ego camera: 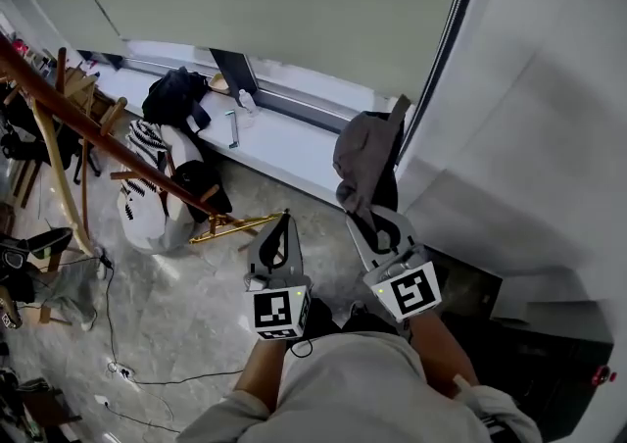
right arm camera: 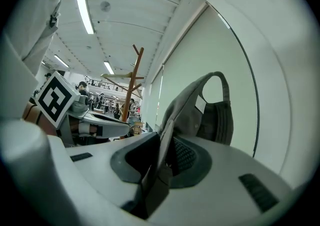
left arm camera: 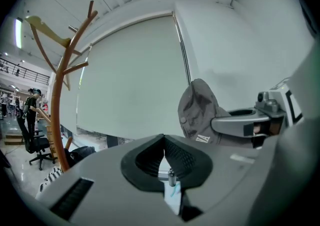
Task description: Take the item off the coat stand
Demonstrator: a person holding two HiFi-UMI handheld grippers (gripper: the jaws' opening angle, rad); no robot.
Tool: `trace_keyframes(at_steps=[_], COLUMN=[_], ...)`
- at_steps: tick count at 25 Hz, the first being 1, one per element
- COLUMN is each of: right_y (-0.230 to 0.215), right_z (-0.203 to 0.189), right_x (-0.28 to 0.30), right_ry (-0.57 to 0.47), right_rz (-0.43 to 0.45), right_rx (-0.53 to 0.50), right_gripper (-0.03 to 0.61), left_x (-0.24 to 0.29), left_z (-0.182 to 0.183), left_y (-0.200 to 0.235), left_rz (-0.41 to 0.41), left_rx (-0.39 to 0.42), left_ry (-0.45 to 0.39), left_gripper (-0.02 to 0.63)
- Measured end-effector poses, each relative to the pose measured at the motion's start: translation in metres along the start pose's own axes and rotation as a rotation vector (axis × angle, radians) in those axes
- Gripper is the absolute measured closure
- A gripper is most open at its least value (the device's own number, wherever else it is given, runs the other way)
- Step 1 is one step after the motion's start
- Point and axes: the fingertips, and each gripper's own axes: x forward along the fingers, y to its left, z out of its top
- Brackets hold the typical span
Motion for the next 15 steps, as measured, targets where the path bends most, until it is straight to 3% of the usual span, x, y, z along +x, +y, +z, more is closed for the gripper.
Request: trace_keyframes(at_steps=[7,15], right_y=[-0.011,-0.019], right_z=[0.010,0.021], right_x=[-0.036,-0.038], right_ry=[-0.013,0.004], right_rz=[-0.022,-0.096], right_rx=[-0.026,-0.030], right_gripper=[0.518,0.523], left_x=[-0.010,-0.003], left_z=[0.013,0.035], left_y=[-0.036,-0.024], left_rz=[-0.027,-0.067], left_rx=[0.016,0.059], left_ry=[-0.018,-0.047], left_gripper=[0.603,0.603])
